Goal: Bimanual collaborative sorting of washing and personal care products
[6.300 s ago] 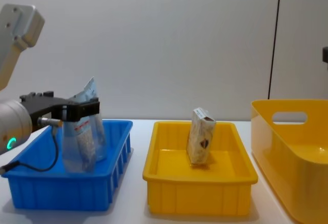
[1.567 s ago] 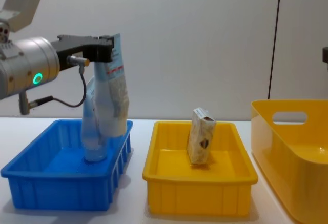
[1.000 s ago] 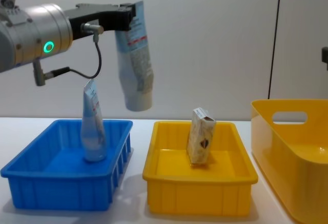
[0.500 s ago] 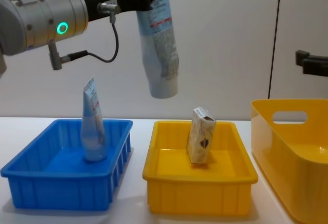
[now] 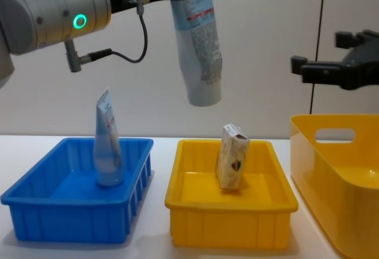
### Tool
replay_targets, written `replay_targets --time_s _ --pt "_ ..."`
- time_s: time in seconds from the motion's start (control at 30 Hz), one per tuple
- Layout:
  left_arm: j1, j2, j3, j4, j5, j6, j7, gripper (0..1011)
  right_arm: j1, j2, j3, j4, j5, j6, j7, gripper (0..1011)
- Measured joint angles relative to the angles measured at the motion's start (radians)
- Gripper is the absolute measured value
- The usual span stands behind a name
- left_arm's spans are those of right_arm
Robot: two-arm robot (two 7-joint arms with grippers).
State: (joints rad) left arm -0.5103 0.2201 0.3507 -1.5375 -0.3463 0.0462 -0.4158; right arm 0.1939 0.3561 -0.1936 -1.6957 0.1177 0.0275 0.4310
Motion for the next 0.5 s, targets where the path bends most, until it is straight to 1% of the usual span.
replay_targets --time_s 0.3,0.33,0.4,0.5 --pt "0.001 0.005 0.010 -0.016 -0.014 -0.001 -0.005 0 0.073 -0.012 -0.048 0.046 0.035 0.008 0.068 1004" --pt "0.001 0.005 0.010 -0.016 -0.014 -0.001 -0.005 0 0.073 -0.012 -0.048 0.046 0.035 0.008 0.068 1004" --pt "0.001 0.007 0.013 -0.020 -0.017 -0.002 -0.007 0 0.095 -0.017 -0.063 0.063 0.043 0.010 0.083 1004" --pt "0.001 0.008 0.017 -0.024 -0.022 -0.004 -0.009 0 0.113 -0.022 -0.073 0.079 0.048 0.011 0.093 1004"
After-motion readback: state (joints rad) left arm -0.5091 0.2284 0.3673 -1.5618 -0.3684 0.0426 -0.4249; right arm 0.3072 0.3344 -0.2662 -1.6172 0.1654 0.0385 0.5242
